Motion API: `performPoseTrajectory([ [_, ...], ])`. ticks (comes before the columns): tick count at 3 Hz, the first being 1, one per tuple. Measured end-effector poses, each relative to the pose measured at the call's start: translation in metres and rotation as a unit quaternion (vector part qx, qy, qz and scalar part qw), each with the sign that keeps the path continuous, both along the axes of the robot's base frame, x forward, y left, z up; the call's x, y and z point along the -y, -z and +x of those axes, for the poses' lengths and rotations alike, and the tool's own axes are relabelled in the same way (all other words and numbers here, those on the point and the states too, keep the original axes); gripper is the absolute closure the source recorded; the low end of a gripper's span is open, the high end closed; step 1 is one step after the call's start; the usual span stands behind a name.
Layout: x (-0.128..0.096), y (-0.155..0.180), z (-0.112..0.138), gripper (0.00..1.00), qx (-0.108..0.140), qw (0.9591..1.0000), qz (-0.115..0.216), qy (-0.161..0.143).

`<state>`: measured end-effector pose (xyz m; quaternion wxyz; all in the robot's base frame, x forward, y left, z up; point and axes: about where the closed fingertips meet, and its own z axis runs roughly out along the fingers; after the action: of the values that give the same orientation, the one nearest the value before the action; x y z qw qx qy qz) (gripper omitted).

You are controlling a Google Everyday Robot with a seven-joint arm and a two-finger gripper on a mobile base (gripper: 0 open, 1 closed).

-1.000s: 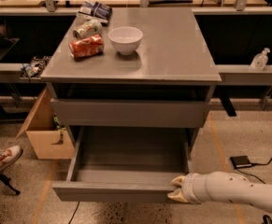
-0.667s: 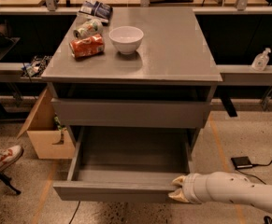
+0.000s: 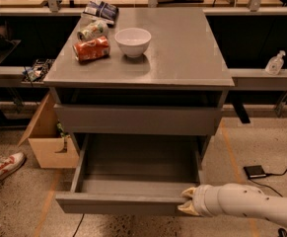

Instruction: Open middle drawer

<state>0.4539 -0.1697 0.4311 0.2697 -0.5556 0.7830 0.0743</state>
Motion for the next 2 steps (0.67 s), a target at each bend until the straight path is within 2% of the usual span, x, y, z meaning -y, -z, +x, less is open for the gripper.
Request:
performPoseTrajectory([
  [2, 0.0, 0.0, -0.0001, 1.0, 0.0, 1.0, 0.0, 0.0],
])
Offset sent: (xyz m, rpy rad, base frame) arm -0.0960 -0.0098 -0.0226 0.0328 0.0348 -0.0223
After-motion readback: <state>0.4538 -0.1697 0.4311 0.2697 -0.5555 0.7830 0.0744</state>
